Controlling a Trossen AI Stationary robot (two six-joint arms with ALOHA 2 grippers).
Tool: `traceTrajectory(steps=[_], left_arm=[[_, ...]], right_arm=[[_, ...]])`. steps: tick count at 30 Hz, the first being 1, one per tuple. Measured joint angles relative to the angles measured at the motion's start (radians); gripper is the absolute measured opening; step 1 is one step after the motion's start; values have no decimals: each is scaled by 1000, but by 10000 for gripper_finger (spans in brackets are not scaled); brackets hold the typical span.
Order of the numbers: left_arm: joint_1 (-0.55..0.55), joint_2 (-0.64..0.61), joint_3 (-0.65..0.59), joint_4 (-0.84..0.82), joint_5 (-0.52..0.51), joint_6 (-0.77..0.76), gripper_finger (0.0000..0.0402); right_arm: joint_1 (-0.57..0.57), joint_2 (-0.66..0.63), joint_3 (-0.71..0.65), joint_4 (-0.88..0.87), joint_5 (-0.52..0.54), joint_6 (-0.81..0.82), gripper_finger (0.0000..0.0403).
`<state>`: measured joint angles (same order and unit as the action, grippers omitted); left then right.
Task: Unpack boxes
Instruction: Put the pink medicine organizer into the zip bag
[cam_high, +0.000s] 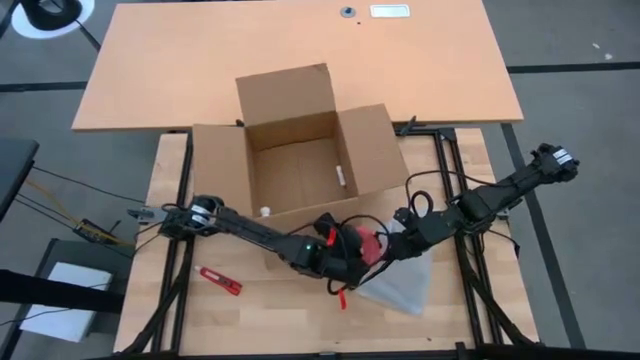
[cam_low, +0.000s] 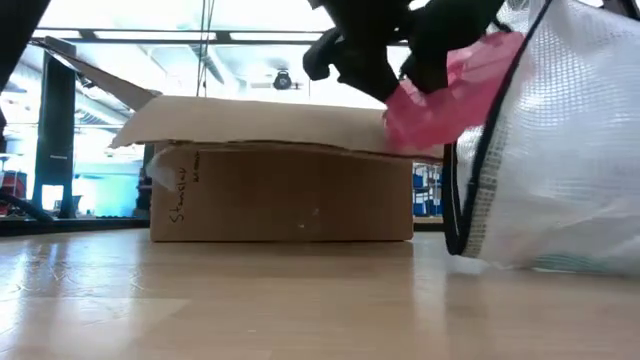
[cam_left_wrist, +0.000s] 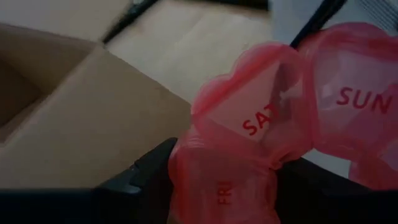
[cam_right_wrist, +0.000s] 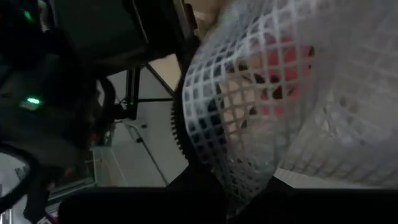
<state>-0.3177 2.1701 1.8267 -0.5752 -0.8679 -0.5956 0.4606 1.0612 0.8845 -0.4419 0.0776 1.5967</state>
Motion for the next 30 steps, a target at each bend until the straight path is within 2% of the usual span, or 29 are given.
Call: traceTrajectory(steps=[2, 9, 14, 17, 21, 27, 30], left_arm=[[4, 0, 0, 66, 9, 44, 218], [-24, 30, 0, 357, 150, 313, 218], [-16, 49, 0, 457, 303, 341, 218], [-9, 52, 0, 481, 396, 356, 218], [5, 63, 0, 492, 443, 351, 227], [36, 64, 1, 449, 615, 293, 274], [40, 48, 30, 350, 686, 274, 288]], right_arm=[[-3, 1, 0, -4, 6, 1, 1], [-41, 18, 2, -3, 11, 0, 1], [-60, 39, 2, -4, 14, -17, 1], [-64, 56, -1, -4, 12, -34, 1], [-64, 79, 0, 6, -2, -57, 2], [-63, 91, 0, 20, -22, -91, 1], [-63, 89, 0, 25, -30, -110, 2]])
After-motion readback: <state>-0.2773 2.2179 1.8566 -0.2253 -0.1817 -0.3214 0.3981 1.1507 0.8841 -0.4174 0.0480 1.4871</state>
